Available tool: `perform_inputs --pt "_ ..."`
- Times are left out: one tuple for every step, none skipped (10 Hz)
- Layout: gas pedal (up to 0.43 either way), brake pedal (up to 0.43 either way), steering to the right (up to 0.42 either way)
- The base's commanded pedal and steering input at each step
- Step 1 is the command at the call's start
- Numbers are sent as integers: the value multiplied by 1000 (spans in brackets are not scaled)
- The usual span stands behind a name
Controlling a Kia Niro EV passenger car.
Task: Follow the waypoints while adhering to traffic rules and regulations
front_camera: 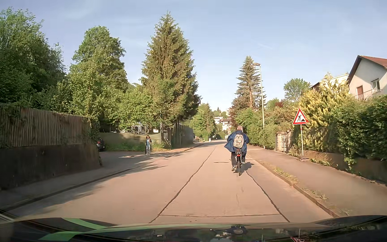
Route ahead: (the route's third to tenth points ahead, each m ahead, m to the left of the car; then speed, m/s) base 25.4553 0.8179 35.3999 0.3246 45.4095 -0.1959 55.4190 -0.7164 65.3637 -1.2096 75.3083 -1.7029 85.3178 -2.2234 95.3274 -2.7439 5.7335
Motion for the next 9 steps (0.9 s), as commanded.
perform_inputs --pt "189 0 -66" --pt "177 0 -64" --pt "177 0 -62" --pt "169 0 -60" --pt "150 0 -57" --pt "150 0 -56" --pt "150 0 -55" --pt "157 0 -52" --pt "157 0 -43"
